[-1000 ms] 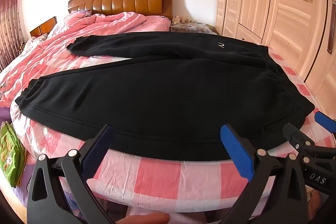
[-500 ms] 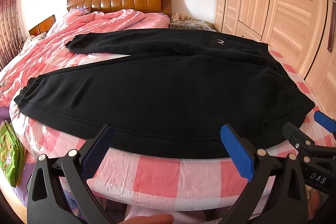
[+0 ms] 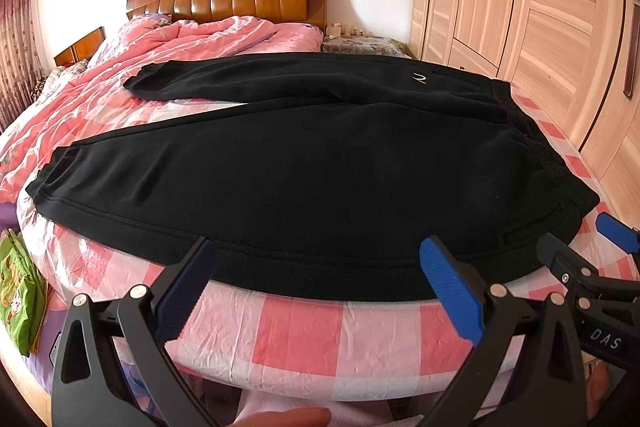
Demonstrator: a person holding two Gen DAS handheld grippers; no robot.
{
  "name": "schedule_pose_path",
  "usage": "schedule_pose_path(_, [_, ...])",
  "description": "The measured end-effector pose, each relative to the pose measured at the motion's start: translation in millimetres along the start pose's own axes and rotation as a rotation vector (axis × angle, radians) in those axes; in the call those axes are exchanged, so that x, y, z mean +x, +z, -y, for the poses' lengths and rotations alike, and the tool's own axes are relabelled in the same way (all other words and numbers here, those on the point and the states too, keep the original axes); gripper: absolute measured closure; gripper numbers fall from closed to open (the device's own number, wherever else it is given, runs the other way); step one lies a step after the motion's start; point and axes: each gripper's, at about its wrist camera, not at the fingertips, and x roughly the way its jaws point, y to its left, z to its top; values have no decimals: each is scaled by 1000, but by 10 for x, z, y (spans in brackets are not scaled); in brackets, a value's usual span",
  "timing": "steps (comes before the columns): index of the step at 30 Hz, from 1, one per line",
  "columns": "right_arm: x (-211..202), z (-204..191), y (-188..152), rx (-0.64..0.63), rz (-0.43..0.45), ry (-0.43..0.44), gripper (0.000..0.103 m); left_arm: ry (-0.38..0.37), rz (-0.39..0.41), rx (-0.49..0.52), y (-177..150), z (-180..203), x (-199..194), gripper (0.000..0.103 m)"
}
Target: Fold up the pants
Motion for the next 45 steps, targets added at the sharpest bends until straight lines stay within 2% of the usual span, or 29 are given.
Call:
schedule_pose_path(30, [11,-46,-65,18,-17,15,4,-2,-15,-5,-58,0,30,1])
schedule_pose_path(45, [89,143,60,18,-20,35,4,18,-28,23,-31,-43,99,1])
